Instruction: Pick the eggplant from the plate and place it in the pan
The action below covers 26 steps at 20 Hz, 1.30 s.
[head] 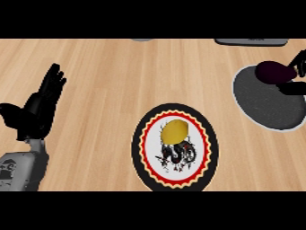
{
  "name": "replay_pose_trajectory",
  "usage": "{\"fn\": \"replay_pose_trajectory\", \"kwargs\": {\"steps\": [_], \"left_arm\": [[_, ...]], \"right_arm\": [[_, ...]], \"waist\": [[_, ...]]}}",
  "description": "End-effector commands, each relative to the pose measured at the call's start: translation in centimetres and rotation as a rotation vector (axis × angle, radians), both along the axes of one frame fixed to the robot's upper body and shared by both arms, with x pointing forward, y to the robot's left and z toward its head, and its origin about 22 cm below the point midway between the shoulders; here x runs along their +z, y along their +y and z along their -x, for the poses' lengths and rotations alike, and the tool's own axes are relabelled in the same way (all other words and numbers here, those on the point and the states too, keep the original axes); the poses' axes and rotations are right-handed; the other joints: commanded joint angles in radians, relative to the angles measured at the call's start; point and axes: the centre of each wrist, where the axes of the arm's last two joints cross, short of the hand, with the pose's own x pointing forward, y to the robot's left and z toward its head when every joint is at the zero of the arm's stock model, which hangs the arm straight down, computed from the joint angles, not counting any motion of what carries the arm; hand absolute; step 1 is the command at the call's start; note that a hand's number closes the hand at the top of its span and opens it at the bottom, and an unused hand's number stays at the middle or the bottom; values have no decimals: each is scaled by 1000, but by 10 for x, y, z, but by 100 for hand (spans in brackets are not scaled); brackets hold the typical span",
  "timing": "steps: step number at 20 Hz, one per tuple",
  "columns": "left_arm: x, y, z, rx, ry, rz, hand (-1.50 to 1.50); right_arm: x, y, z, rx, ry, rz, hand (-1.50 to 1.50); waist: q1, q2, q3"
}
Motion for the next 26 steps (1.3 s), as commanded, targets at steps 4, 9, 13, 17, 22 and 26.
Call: {"fn": "replay_pose_trajectory", "kwargs": {"steps": [4, 9, 13, 17, 22, 26], "left_arm": [[3, 0, 5, -21, -12, 0, 0], [2, -11, -4, -11, -19, -10, 0], [2, -18, -10, -29, -20, -3, 0], [7, -13, -7, -20, -14, -9, 0], [5, -9, -7, -5, 5, 3, 0], [8, 2, -6, 18, 8, 2, 0]], "right_arm": [[-46, -26, -18, -36, 11, 5, 150], [-61, -22, -24, 13, 233, -220, -150], [-71, -16, -28, 105, 336, -335, -150], [-90, -30, -11, 128, 273, -314, -150], [-83, -34, -13, 139, 50, -482, -150], [-81, -83, 16, 168, -18, -633, -150]], "waist": [[30, 7, 2], [35, 16, 2], [31, 16, 3], [22, 11, 3], [6, 6, 3], [-22, -6, 1]]}}
